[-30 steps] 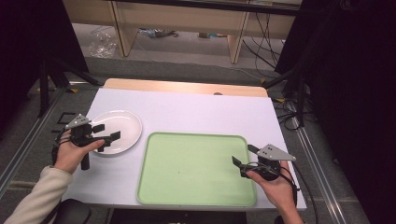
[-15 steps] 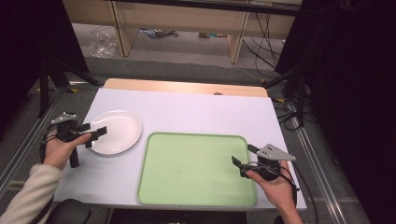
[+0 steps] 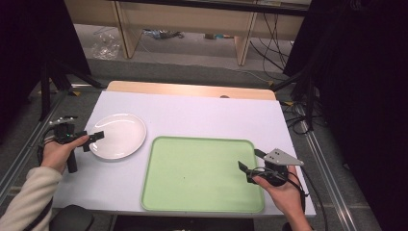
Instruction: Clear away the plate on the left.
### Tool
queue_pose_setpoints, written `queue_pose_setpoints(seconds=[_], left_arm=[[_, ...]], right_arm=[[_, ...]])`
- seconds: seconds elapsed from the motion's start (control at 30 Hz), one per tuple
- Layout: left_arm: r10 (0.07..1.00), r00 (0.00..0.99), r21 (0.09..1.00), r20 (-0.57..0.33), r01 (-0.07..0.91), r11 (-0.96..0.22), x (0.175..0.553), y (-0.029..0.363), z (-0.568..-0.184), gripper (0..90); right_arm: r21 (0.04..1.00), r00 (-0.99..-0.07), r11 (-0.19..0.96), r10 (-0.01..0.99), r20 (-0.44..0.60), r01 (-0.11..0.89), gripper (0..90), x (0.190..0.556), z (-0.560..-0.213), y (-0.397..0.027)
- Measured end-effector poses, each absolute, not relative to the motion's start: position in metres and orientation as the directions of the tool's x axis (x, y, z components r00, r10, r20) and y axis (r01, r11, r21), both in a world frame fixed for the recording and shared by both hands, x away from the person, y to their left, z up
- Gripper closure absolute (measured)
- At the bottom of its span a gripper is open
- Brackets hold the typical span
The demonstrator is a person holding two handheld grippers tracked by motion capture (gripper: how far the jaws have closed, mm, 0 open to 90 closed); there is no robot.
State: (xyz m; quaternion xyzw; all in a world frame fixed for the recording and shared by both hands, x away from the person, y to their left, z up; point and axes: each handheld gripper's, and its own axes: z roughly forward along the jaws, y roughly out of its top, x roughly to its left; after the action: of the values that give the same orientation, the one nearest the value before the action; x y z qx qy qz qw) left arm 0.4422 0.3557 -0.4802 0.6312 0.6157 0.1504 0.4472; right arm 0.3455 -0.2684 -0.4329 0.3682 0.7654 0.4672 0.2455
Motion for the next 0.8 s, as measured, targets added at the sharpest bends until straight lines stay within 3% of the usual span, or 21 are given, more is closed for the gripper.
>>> queue_pose_setpoints(seconds=[0.53,0.8], left_arm=[[0.909,0.152,0.706,-0.388,0.684,0.186,0.447,0.359,-0.491,18.6],[0.904,0.121,0.678,-0.411,0.704,0.214,0.449,0.362,-0.495,26.9]], right_arm=[[0.891,-0.611,0.291,0.791,-0.019,0.350,24.3,0.344,-0.432,-0.268],[0.893,-0.612,0.294,0.791,-0.028,0.340,24.5,0.345,-0.433,-0.268]])
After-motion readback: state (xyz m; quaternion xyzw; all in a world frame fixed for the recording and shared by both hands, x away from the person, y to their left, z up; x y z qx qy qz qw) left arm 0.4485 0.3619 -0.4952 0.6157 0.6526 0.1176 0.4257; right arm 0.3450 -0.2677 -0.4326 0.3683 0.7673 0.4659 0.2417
